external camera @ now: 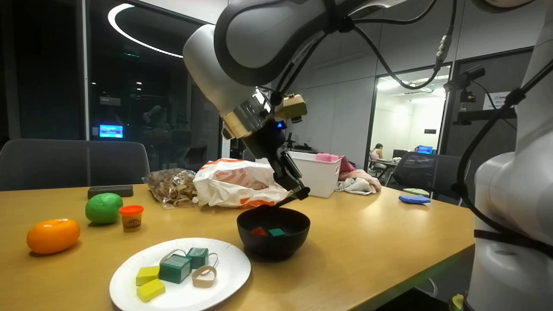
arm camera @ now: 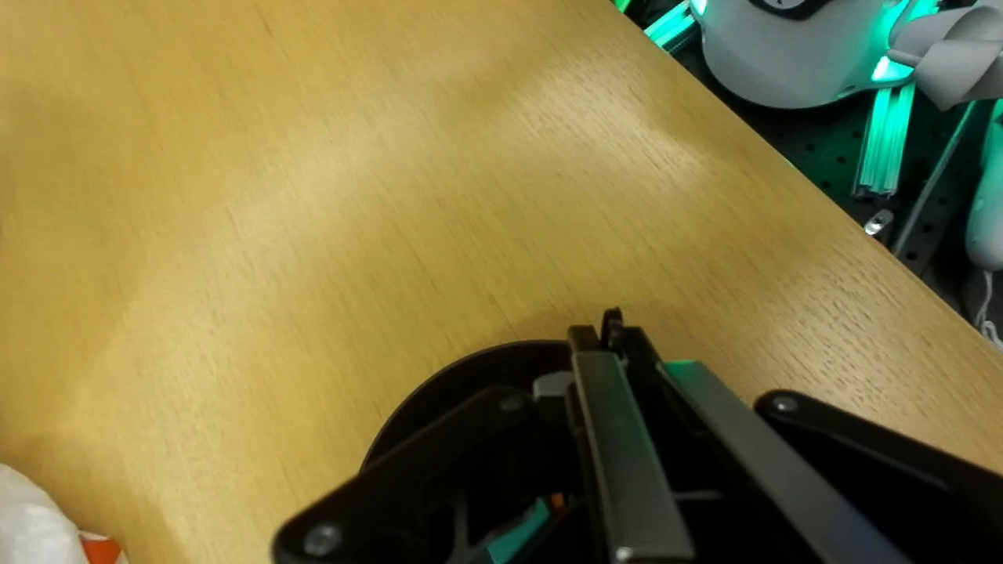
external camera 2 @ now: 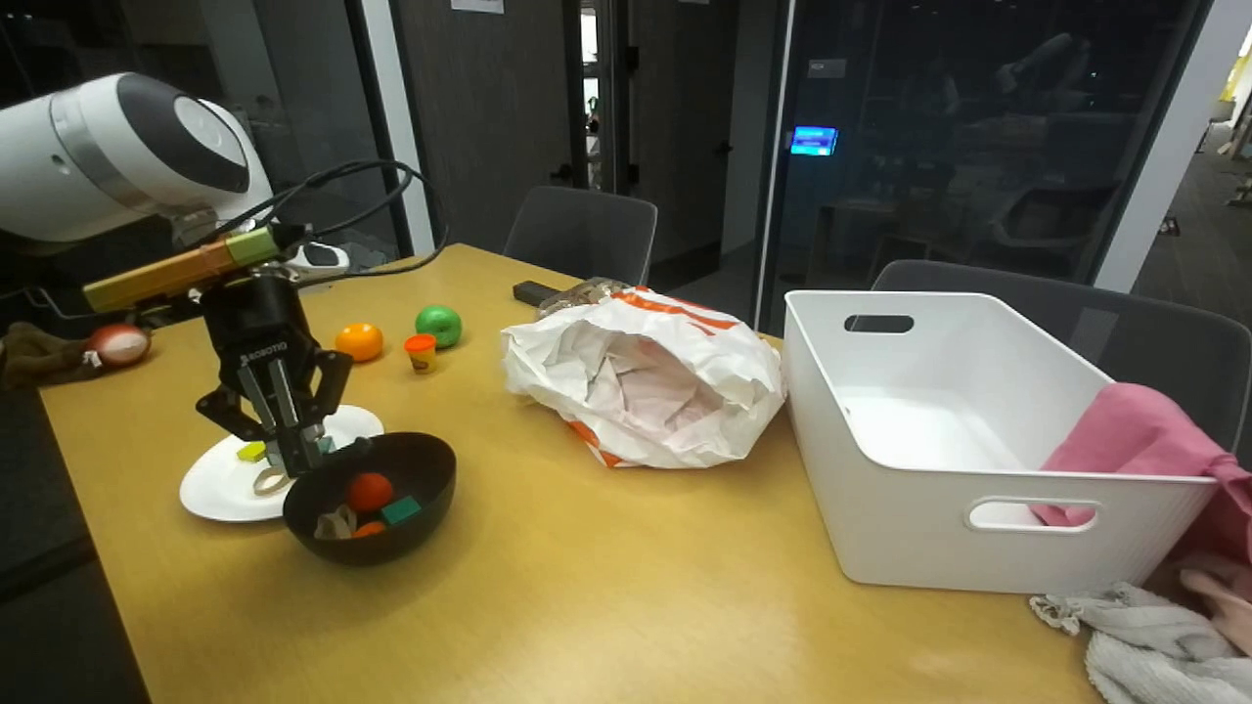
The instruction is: Use the spoon to move the red object in the black bowl to the white plate
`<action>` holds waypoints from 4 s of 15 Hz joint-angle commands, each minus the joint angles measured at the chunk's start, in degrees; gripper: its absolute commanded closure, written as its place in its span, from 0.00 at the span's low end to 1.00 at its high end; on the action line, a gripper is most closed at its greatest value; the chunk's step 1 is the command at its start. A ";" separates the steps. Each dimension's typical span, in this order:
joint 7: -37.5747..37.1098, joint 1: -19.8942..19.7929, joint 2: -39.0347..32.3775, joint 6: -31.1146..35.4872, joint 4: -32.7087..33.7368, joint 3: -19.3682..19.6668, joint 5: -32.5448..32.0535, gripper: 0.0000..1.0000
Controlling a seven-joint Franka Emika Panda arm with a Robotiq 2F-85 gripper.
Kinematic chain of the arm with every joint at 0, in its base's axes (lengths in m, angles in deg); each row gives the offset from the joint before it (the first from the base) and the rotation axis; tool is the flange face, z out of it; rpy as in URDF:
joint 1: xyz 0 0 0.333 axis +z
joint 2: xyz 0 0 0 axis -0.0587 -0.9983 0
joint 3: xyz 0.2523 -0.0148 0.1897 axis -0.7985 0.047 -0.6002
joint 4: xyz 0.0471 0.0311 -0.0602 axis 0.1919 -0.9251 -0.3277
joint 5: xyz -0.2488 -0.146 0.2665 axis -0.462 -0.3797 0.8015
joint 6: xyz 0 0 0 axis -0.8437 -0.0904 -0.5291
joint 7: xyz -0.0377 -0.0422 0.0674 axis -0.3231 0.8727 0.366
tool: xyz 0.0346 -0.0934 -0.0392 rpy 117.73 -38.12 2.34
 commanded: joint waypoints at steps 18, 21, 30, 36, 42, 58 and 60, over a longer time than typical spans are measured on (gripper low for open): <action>9.98 -4.46 1.41 7.16 -4.89 8.53 10.74 0.90; 10.32 -5.04 0.63 7.15 -5.14 9.14 11.38 0.90; 14.36 -4.79 0.58 7.36 -7.38 9.15 19.29 0.90; 14.91 -5.94 0.55 8.74 -7.69 10.31 24.44 0.90; 14.22 -7.35 0.30 8.24 -7.06 11.95 29.54 0.90; 19.36 -10.09 -2.46 2.59 -4.91 15.18 43.26 0.91; 19.71 -10.34 -2.39 2.03 -4.61 15.33 44.01 0.91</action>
